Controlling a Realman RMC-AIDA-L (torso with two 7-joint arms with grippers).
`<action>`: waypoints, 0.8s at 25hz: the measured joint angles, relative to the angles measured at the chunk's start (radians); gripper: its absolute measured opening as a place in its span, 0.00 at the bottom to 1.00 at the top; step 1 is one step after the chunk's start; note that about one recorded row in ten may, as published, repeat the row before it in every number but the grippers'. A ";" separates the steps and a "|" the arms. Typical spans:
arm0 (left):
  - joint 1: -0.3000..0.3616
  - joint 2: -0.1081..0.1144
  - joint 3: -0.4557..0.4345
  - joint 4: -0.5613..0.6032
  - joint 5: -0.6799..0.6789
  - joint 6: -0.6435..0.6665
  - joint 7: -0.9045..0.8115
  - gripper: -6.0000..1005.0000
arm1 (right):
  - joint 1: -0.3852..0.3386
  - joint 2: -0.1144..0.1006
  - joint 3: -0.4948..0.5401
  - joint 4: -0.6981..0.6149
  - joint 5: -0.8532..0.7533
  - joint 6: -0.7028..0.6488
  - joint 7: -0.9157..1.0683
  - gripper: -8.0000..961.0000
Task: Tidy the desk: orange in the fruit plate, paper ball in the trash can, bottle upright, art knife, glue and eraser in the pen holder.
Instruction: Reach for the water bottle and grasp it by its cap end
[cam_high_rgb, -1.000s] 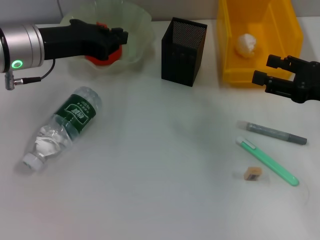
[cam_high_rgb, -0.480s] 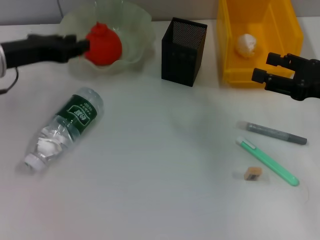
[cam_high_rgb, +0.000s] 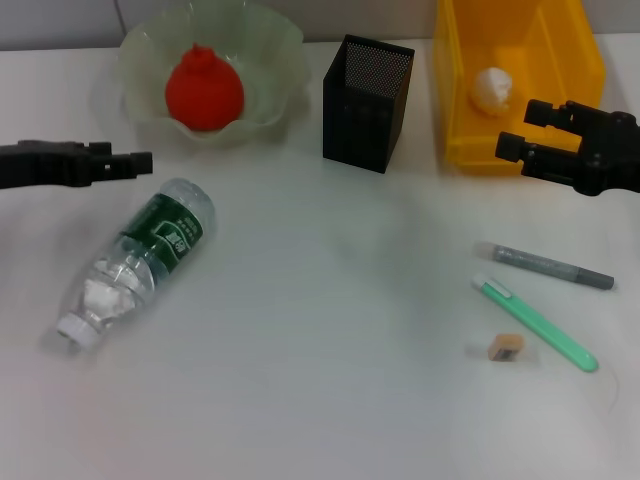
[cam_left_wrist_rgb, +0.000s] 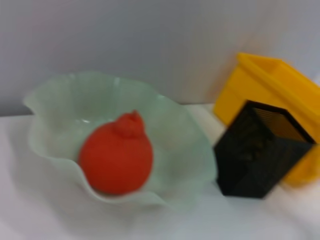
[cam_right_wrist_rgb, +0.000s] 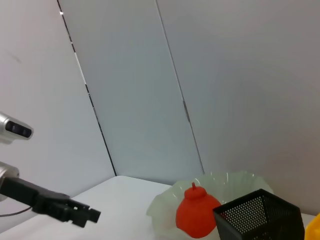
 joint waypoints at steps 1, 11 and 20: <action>0.001 0.004 -0.001 0.001 0.002 0.023 0.003 0.68 | 0.003 0.000 -0.001 0.000 0.000 0.000 0.000 0.81; -0.014 -0.025 0.011 -0.001 0.085 0.077 0.054 0.77 | 0.026 0.000 -0.004 0.000 -0.002 0.005 -0.001 0.81; -0.070 -0.078 0.011 -0.005 0.212 0.013 0.065 0.77 | 0.029 0.001 -0.006 0.000 -0.004 0.016 -0.001 0.81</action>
